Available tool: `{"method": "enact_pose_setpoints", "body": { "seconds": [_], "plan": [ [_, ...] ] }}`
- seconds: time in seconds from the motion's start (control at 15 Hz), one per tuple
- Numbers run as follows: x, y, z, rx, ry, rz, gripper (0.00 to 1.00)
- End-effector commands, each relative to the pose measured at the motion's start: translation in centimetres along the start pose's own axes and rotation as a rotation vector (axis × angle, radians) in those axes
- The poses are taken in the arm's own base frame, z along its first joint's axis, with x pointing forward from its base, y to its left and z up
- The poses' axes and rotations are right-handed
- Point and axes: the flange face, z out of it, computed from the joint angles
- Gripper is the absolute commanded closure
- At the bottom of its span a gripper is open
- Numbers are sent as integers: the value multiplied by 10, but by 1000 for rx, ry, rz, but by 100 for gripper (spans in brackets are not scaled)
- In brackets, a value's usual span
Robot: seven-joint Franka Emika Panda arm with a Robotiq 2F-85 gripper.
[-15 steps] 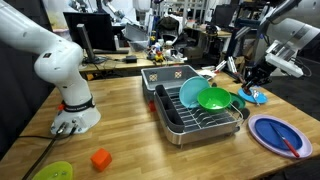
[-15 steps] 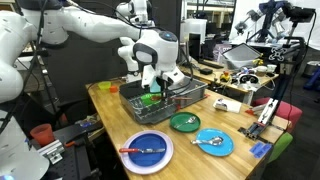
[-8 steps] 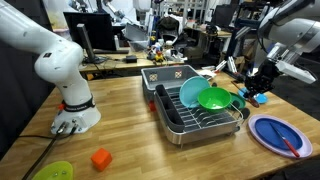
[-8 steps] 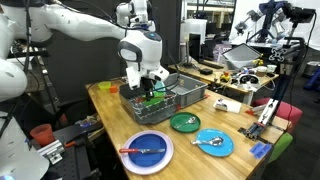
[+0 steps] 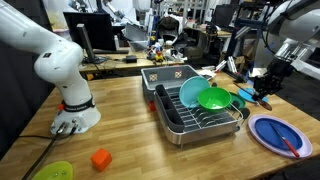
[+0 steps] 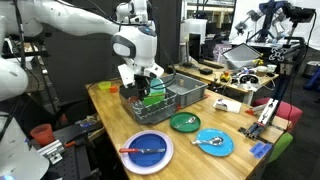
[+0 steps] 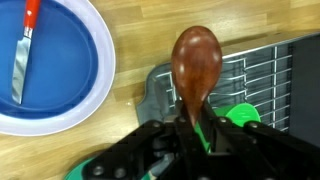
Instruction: Put the wooden spoon on the drying rack
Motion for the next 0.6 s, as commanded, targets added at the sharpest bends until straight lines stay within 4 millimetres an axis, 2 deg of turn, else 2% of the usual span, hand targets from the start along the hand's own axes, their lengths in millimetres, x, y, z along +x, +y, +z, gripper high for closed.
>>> {"method": "enact_pose_setpoints", "body": {
  "seconds": [0.0,0.2,0.27,0.53],
  "plan": [
    [-1,-1,0,0,0,-1,83],
    [-1,-1,0,0,0,-1,83],
    [-1,-1,0,0,0,-1,96],
    [-16,-1,-10,-11,-88,-31,96]
  ]
}}
